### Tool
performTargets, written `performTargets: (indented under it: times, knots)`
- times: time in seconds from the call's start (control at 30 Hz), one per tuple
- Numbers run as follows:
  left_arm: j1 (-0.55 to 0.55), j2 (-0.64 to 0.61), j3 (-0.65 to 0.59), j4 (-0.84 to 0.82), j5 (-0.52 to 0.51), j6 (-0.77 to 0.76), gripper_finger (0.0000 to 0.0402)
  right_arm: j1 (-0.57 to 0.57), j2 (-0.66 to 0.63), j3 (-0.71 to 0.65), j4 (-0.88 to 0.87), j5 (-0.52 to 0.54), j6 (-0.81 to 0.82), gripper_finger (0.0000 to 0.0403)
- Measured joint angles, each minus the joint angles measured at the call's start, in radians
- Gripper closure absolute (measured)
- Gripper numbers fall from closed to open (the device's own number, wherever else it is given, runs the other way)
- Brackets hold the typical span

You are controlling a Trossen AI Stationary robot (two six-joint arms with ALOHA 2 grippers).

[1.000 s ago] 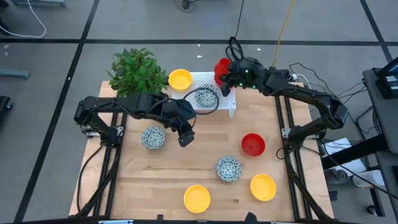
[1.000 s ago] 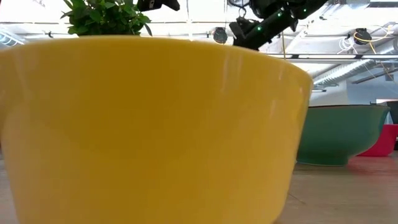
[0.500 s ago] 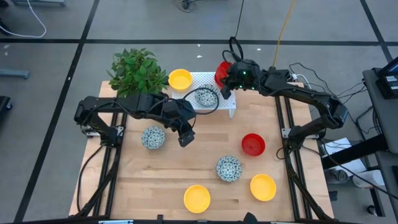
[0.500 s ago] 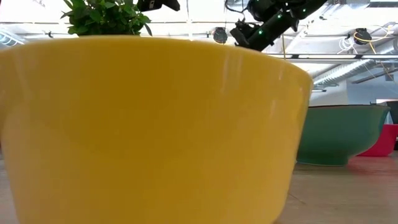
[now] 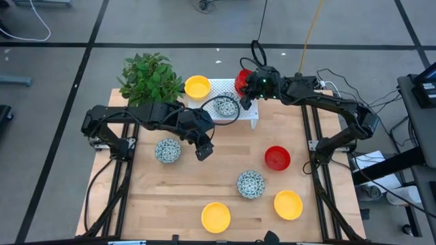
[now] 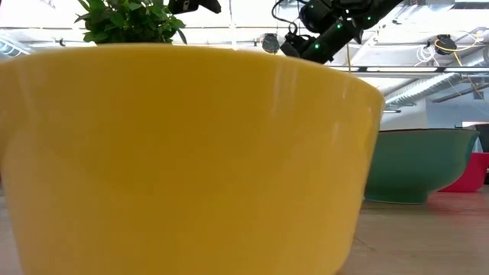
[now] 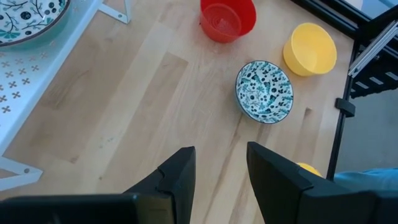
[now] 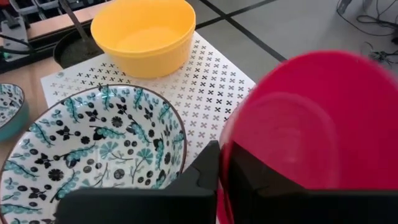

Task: Pick & Place Mini bowls
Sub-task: Stack the left red bowl on the red bowl on the shelf, then stack the left blue patterned bowl on the blue patterned bowl on the shelf

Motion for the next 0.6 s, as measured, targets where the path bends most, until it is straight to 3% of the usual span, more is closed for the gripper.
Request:
performTargets:
  times: [0.37,0.53,0.6]
  knots:
    - [0.000,0.000,0.000,-0.011,0.000,0.011,0.0256,0.002,-0.024,0.000,0.083,-0.002,0.014,0.0255]
    - [0.000,0.000,0.000,-0.029,0.000,0.011,0.0256,0.010,-0.098,0.001,0.088,-0.001,0.034,0.0232]
    - [0.000,0.000,0.000,-0.032,0.000,0.011,0.0256,0.010,-0.137,0.001,0.040,0.051,0.033,0.0232]
